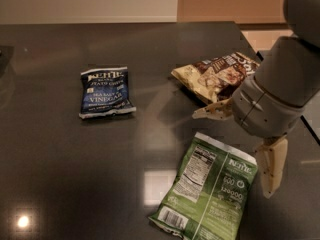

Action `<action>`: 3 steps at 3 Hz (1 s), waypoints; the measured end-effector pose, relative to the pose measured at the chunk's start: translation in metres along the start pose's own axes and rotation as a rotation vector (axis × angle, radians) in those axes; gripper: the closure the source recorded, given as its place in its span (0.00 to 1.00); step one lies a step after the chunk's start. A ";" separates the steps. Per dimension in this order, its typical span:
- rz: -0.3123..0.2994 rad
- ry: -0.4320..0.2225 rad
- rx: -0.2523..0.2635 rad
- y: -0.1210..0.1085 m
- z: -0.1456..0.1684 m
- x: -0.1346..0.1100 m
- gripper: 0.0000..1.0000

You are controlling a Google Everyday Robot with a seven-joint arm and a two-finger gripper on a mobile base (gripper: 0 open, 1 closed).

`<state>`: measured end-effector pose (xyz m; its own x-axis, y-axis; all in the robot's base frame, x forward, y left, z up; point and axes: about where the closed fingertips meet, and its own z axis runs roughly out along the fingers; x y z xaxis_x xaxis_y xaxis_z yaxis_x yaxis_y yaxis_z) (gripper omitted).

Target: Pick green jalapeno chip bag

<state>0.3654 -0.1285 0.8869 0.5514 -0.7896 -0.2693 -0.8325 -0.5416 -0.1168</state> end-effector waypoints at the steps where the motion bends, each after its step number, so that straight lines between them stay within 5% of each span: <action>1: -0.094 -0.017 -0.025 0.008 0.018 -0.002 0.00; 3: -0.183 0.017 -0.054 0.012 0.049 0.002 0.00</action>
Offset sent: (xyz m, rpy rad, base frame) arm -0.0153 0.0030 -0.0578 -0.0247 -0.0055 0.2325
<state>0.3540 -0.1226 0.8384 0.6943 -0.6814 -0.2317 -0.7147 -0.6906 -0.1108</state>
